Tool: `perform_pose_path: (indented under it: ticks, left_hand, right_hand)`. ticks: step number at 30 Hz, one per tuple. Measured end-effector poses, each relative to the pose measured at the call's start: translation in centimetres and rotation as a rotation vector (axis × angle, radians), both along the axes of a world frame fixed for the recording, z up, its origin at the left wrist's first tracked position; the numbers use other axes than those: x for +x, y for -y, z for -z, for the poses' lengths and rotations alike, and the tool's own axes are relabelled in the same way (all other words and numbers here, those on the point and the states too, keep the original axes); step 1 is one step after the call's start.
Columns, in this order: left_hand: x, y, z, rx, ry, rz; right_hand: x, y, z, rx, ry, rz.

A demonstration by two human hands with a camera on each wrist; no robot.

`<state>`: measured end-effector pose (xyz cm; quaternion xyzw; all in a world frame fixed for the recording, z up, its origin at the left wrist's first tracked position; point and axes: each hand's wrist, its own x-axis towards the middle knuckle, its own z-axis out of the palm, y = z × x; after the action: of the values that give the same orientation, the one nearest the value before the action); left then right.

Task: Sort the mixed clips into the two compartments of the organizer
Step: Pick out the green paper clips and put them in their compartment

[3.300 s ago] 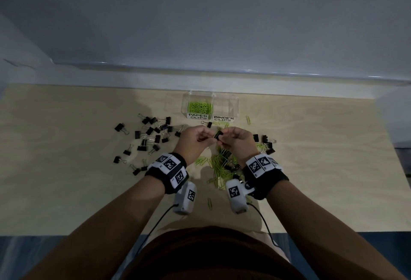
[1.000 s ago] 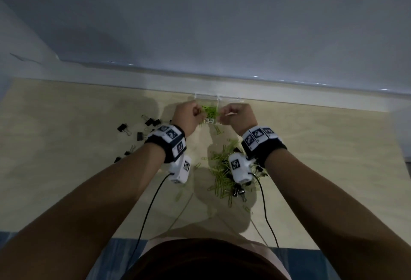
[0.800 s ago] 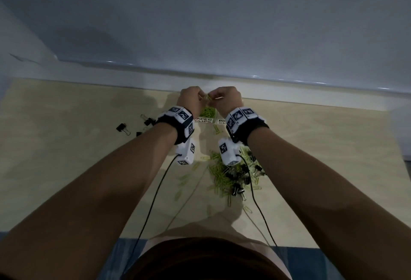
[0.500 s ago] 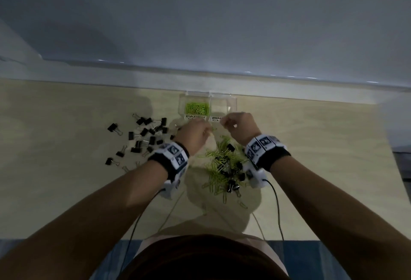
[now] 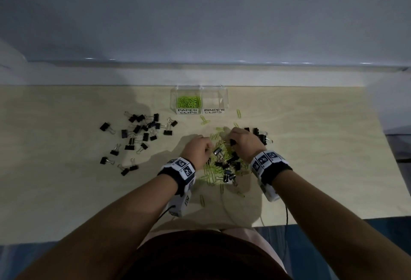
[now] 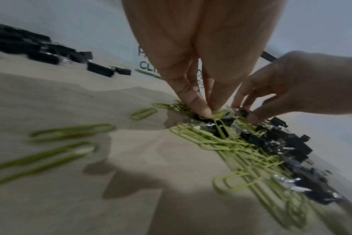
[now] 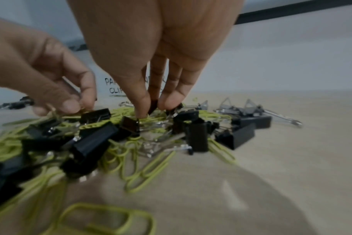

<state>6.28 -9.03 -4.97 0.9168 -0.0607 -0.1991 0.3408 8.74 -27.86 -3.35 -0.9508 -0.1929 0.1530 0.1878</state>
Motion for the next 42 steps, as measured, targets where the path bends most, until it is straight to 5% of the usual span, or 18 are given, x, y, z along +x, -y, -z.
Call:
perform_pose_path:
  ticks: [6,11,15,21,25,28,31,38,42]
  left_hand:
    - [-0.6,-1.8,-0.3,0.138,0.167,0.014]
    - [-0.2,0.8,-0.6,0.198,0.216,0.37]
    - [0.4,1.5,0.0,0.26,0.193,0.539]
    - [0.4,-0.1,-0.6,0.092,0.142,0.358]
    - [0.5,-3.6,-1.6,-0.002,0.195,0.012]
    - [0.6,-7.3,-0.7,0.117,0.252,-0.133]
    - [-0.1,-8.9,0.1,0.267,0.299,-0.081]
    - [-1.8,-4.9,0.1,0.189,0.209,0.339]
    - [-1.5,-4.1,0.6,0.266,0.166,0.303]
  right_hand:
    - [-1.1,4.0,0.2,0.211,0.15,0.367]
    - [-1.6,6.6,0.2,0.223,0.134,0.533]
    - [-2.2,6.3,0.2,0.068,0.086,0.492]
    - [-3.8,2.3,0.6,-0.08,0.056,0.146]
    - [-3.9,1.5,0.4,-0.201,-0.073,0.112]
    - [-3.9,1.5,0.4,-0.199,-0.049,0.094]
    - [-4.2,1.8,0.5,-0.142,0.049,0.119]
    - [-4.3,4.9,0.6,-0.133,0.184,0.469]
    - [-5.0,4.1,0.3,-0.114,0.194,0.464]
